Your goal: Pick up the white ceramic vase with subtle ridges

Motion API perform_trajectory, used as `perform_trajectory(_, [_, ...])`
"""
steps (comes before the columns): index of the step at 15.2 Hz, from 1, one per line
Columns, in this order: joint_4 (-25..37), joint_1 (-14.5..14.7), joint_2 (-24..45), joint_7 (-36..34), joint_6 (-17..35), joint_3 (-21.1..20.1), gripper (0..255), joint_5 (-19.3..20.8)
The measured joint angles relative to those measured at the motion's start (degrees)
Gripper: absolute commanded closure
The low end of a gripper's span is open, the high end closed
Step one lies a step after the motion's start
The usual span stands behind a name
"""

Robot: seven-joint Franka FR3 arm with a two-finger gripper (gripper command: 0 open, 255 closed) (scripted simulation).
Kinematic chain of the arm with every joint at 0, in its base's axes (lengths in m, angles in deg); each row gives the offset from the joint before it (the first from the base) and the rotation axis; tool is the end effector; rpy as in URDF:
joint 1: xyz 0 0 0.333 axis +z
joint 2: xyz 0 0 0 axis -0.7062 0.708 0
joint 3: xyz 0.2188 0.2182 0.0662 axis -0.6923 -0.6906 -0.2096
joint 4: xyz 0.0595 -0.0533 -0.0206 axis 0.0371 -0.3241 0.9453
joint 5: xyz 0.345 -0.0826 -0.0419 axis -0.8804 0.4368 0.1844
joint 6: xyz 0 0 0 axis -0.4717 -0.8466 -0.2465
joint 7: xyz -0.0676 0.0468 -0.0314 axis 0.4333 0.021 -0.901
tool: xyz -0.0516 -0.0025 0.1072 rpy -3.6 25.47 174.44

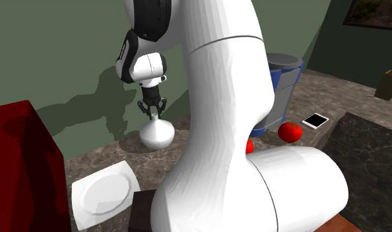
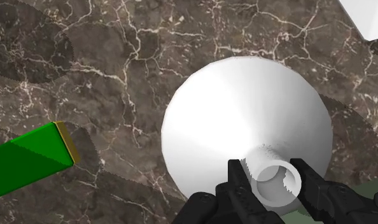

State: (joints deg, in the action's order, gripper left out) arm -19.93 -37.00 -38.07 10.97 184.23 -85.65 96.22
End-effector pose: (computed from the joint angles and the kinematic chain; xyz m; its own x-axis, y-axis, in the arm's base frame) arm 0.6188 0.1857 0.2164 0.9895 0.0886 -0.1145 0.0905 -0.9958 0.0118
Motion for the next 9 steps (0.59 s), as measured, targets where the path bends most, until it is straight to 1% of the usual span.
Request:
perform_trajectory(4, [-0.2, -0.1, -0.3, 0.0, -0.2, 0.0, 255, 0.0])
perform_trajectory(9, [-0.1, -0.3, -2.5, 0.2, -2.5, -0.3, 255, -0.5])
